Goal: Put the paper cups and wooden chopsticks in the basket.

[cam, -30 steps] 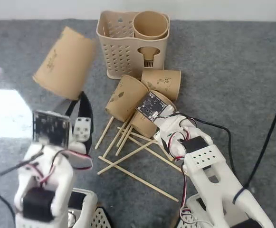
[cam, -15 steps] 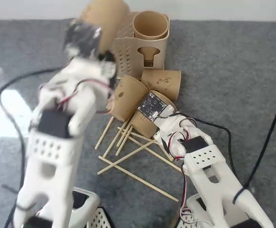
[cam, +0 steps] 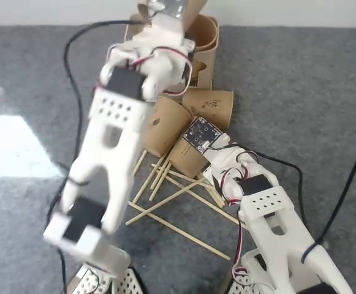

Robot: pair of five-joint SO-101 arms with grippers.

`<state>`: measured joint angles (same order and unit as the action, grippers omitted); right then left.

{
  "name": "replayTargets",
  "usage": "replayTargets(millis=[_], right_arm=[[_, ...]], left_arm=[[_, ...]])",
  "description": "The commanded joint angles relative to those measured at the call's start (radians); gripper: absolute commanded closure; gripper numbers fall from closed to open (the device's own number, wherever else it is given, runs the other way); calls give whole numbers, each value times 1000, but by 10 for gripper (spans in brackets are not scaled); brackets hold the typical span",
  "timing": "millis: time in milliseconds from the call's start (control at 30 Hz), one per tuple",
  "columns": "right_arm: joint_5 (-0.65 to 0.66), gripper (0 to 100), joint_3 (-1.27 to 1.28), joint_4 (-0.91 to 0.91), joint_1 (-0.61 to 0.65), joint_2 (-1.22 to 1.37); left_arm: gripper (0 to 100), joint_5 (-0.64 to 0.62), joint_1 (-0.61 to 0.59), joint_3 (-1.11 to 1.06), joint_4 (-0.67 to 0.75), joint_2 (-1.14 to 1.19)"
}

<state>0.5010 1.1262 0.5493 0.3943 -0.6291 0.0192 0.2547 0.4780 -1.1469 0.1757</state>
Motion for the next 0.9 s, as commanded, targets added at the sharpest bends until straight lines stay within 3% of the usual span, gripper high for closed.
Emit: replayTargets(millis=[0, 133, 333, 433, 700, 867], right_arm=[[26, 990, -3, -10, -8, -1], [26, 990, -3, -10, -8, -1], [26, 990, -3, -10, -8, -1], [26, 990, -3, -10, -8, -1], [26, 990, -3, -10, -8, -1], [18, 990, -5, -21, -42, -12]], left_arm=[[989, 92, -9, 257, -146, 101], [979, 123, -12, 481, -275, 236], [826, 118, -15, 802, -526, 338], [824, 117, -15, 920, -612, 345], [843, 103, -78, 908, -611, 259], [841, 89, -104, 725, -612, 15]])
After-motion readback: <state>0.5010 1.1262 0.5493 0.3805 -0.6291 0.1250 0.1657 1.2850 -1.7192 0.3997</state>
